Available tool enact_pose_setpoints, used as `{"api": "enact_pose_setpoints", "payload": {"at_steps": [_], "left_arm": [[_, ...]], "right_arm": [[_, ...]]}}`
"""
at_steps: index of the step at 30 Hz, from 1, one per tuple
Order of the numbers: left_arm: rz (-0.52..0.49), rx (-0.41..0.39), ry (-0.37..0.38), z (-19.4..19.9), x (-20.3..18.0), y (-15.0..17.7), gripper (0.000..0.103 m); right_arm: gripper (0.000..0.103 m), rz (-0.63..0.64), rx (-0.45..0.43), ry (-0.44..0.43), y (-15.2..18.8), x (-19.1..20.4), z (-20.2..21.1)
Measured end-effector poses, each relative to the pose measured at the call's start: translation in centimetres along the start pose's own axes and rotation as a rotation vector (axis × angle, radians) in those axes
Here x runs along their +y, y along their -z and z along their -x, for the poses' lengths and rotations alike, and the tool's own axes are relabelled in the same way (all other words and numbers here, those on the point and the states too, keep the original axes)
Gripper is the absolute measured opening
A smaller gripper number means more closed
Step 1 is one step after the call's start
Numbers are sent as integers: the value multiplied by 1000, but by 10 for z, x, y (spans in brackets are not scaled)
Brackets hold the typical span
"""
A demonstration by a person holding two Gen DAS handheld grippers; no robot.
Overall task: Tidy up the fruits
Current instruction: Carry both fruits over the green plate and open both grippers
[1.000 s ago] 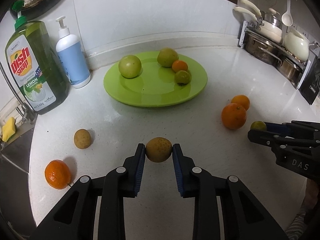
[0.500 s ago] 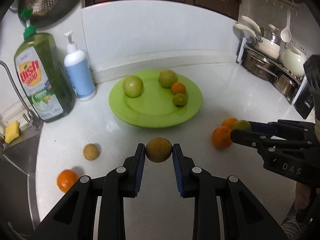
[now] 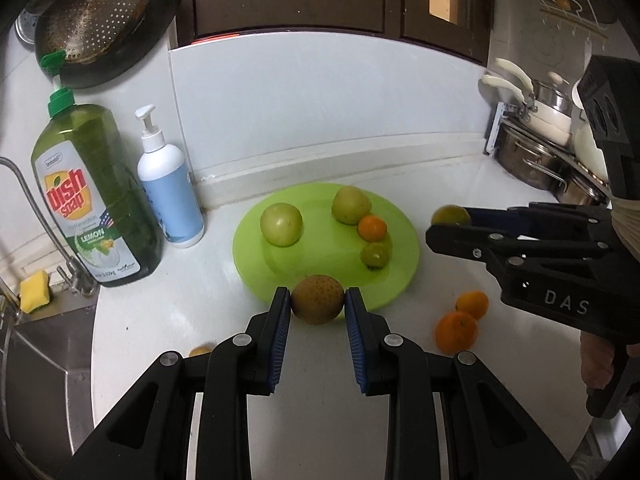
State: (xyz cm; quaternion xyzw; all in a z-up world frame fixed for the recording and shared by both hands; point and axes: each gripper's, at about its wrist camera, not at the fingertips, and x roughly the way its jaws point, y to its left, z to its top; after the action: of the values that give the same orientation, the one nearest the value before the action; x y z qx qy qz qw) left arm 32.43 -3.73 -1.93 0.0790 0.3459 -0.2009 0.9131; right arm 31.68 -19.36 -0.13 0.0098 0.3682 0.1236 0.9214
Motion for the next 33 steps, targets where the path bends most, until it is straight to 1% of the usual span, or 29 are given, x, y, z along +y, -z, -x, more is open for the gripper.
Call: {"api": "enact_pose_setpoints", "payload": {"at_steps": [8,18,25,33], "left_arm": [[31,-3,6,-21,10,-24,28],[84,37,9,-57,22,-39,28],[116,77,11,-81,28,-42,28],[136,149,16,-113,32,-41,28]], "right_arm": [[30,51,20,-21,-25,-6,-27],[30,101,87,-51,-43,-14,-73],[30,101,158,-75,-45,-20,-106],[30,99,234,-87,-42,-26,-133]]}}
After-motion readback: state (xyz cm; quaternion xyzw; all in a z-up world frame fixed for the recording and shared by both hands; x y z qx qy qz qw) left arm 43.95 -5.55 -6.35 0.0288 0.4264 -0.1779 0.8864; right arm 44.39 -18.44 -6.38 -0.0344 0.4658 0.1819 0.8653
